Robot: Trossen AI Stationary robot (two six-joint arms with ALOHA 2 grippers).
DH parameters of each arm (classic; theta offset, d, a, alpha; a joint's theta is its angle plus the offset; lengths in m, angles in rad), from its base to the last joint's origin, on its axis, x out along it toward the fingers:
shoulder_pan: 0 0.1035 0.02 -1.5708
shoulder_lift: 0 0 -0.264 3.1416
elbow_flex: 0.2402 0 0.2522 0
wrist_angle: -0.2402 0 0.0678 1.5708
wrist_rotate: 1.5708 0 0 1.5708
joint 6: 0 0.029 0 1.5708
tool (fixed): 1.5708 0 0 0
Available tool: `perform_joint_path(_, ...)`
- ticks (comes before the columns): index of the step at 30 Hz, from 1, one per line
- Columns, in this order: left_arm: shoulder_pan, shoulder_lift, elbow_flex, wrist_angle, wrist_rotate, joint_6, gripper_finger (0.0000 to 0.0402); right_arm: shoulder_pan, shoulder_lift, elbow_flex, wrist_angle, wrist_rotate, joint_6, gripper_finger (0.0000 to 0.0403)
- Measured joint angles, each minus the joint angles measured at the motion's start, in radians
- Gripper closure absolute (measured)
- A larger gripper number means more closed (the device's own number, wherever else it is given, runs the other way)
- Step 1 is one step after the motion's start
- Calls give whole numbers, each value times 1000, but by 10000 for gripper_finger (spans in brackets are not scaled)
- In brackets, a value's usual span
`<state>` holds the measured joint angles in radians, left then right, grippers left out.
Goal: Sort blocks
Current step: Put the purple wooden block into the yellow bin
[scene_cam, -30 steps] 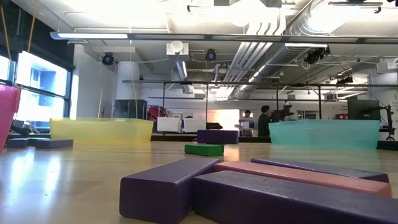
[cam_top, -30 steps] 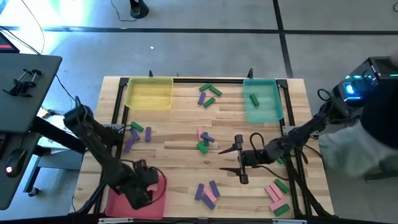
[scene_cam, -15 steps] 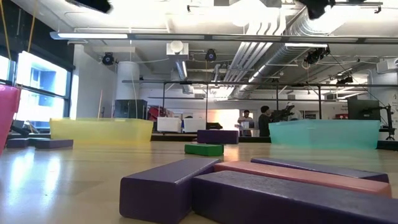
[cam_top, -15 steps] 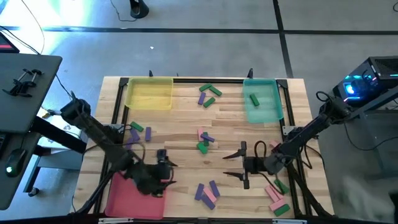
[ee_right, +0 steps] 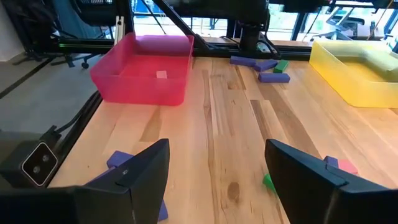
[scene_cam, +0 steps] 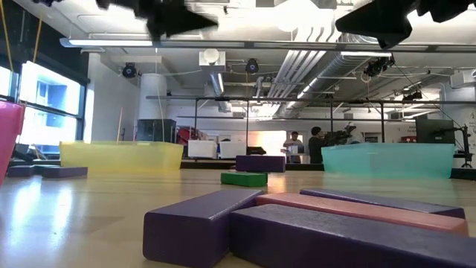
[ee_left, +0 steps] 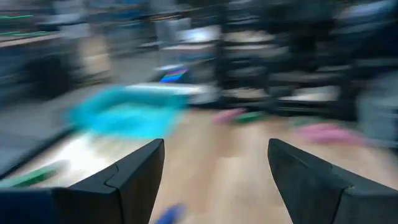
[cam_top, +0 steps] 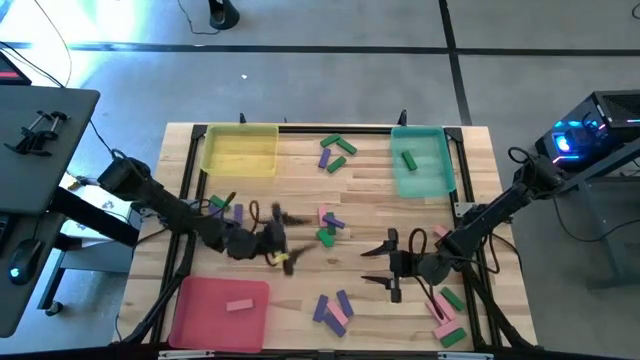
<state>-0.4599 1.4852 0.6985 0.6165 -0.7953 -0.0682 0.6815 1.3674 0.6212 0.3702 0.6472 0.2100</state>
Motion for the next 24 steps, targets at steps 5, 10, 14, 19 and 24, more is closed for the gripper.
perform_joint_path(5, -17, -1, 1, -234, -361, -176, 128, 0, 0, 0, 0, 0, 20, 151)
perform_joint_path(10, -14, -43, 1, -573, -331, -556, 128, 0, 0, 0, 0, 0, 37, 151)
perform_joint_path(14, 16, -131, 1, -973, -203, -904, 129, 0, 0, 0, 1, 0, 38, 151)
perform_joint_path(19, 67, -206, 1, -1370, 63, -1223, 129, -1, 0, 0, 1, 0, 34, 151)
perform_joint_path(24, 90, -180, 1, -1497, 210, -1371, 129, -1, 0, 0, 1, 5, 16, 151)
